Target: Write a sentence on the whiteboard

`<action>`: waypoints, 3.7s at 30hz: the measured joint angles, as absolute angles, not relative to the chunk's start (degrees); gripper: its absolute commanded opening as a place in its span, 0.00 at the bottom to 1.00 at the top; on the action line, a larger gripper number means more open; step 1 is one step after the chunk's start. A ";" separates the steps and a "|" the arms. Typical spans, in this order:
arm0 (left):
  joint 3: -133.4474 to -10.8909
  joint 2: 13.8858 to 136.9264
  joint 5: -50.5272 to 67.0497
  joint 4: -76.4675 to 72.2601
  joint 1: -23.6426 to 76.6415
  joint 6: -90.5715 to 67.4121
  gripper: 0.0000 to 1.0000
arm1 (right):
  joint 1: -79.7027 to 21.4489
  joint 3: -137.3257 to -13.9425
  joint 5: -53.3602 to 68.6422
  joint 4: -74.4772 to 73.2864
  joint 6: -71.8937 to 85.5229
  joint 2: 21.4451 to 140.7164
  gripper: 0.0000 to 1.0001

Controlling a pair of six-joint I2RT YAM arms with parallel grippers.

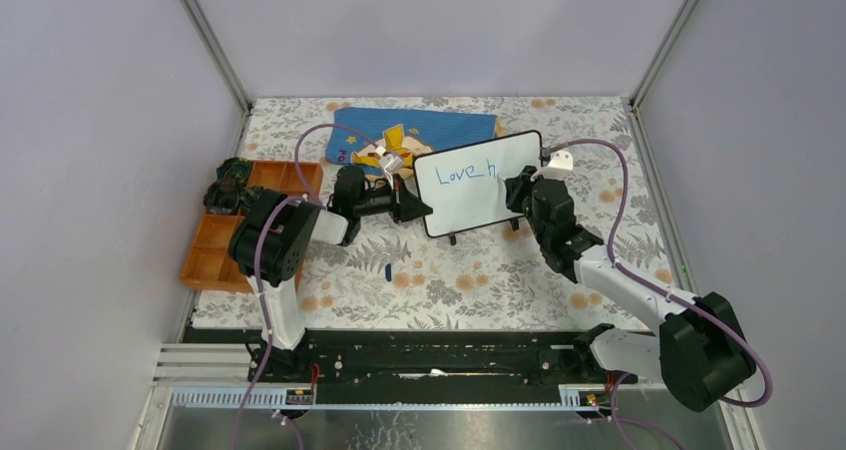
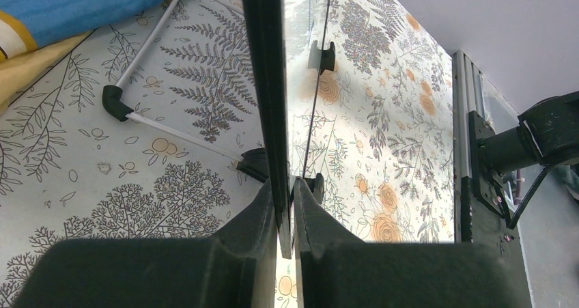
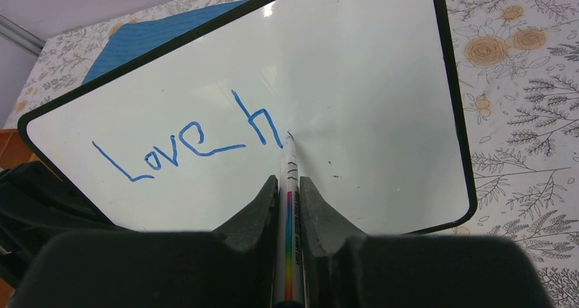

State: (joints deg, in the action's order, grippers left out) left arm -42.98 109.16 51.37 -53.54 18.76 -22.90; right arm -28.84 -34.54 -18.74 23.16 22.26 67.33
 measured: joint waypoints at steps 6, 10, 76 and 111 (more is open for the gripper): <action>-42.98 108.99 51.16 -53.28 18.94 -22.50 0.00 | -28.60 -34.54 -18.79 23.57 22.35 67.57 0.00; -43.00 108.99 51.16 -53.21 18.94 -22.41 0.00 | -28.32 -34.54 -19.00 23.90 22.33 67.57 0.00; -43.31 108.97 50.72 -52.56 19.29 -22.06 0.00 | -28.01 -35.51 -19.77 21.63 21.04 68.40 0.00; -43.31 108.55 50.59 -51.86 19.53 -21.19 0.00 | -27.94 -34.44 -25.02 23.05 21.04 64.55 0.00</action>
